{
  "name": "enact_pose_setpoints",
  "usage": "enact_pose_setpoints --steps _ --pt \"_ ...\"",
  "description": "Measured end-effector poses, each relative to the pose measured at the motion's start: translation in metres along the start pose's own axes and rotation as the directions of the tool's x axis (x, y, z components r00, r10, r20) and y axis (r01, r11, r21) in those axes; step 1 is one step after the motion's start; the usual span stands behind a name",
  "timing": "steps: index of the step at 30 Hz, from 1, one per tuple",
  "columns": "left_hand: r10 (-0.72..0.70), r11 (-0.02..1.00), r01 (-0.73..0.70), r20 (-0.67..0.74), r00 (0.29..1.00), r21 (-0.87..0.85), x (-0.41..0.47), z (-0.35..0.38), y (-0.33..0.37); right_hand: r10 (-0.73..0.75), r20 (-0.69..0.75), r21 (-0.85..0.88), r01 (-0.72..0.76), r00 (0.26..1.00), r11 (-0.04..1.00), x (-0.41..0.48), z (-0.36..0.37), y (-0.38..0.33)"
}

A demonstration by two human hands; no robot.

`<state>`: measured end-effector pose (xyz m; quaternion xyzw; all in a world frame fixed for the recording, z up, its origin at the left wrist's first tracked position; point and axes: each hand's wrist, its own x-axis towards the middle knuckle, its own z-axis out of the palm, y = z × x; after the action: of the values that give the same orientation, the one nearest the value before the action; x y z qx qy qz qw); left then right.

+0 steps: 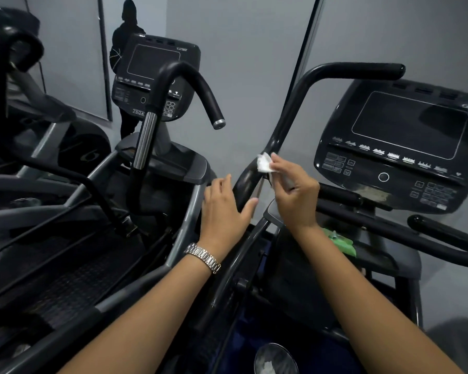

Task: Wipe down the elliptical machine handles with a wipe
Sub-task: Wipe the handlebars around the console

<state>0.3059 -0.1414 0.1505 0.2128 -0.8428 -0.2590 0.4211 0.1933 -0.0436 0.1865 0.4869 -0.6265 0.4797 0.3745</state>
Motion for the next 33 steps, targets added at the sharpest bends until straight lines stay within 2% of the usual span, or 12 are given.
enact_pose_setpoints --steps 4,6,9,11,14,17,22,27,28,30,33 --pt "-0.007 0.985 -0.005 0.07 0.998 0.173 -0.006 0.009 -0.006 -0.126 0.263 0.033 0.122 0.956 0.992 -0.016 0.015 0.005" --pt "0.021 0.977 -0.033 0.061 0.998 0.213 -0.006 0.01 -0.006 -0.121 0.26 0.033 0.116 0.958 0.993 -0.017 0.015 0.012" --pt "0.032 0.968 -0.044 0.054 0.998 0.247 -0.005 0.01 -0.003 0.028 0.226 0.02 -0.033 0.974 0.999 -0.003 0.022 0.02" --pt "0.025 0.965 -0.04 0.06 0.998 0.258 -0.005 0.011 -0.003 0.101 0.269 0.05 -0.118 0.958 0.992 0.006 0.03 0.019" --pt "0.024 0.972 -0.037 0.058 0.998 0.233 -0.006 0.01 -0.002 0.032 0.341 0.116 -0.076 0.94 0.99 0.0 0.031 0.011" --pt "0.025 0.975 -0.035 0.051 0.998 0.217 -0.005 0.01 0.0 -0.006 0.329 0.188 -0.06 0.944 0.98 -0.011 0.021 0.017" --pt "0.02 0.982 -0.03 0.057 0.998 0.186 -0.004 0.009 0.001 0.166 0.299 0.166 -0.222 0.94 0.961 0.006 0.033 0.02" --pt "0.026 0.985 -0.037 0.065 0.998 0.17 -0.005 0.008 0.001 -0.041 0.316 0.192 -0.021 0.948 0.981 -0.016 0.025 0.013" --pt "0.028 0.985 -0.037 0.059 0.998 0.166 -0.005 0.008 0.0 -0.036 0.3 0.195 -0.025 0.953 0.98 -0.018 0.023 0.019" --pt "0.031 0.987 -0.037 0.041 0.999 0.159 -0.004 0.009 -0.001 0.082 0.248 0.185 -0.13 0.965 0.974 -0.011 0.026 0.029" --pt "0.028 0.986 -0.033 0.034 0.999 0.161 -0.005 0.011 -0.002 0.237 0.228 0.187 -0.281 0.944 0.941 -0.004 0.036 0.028"
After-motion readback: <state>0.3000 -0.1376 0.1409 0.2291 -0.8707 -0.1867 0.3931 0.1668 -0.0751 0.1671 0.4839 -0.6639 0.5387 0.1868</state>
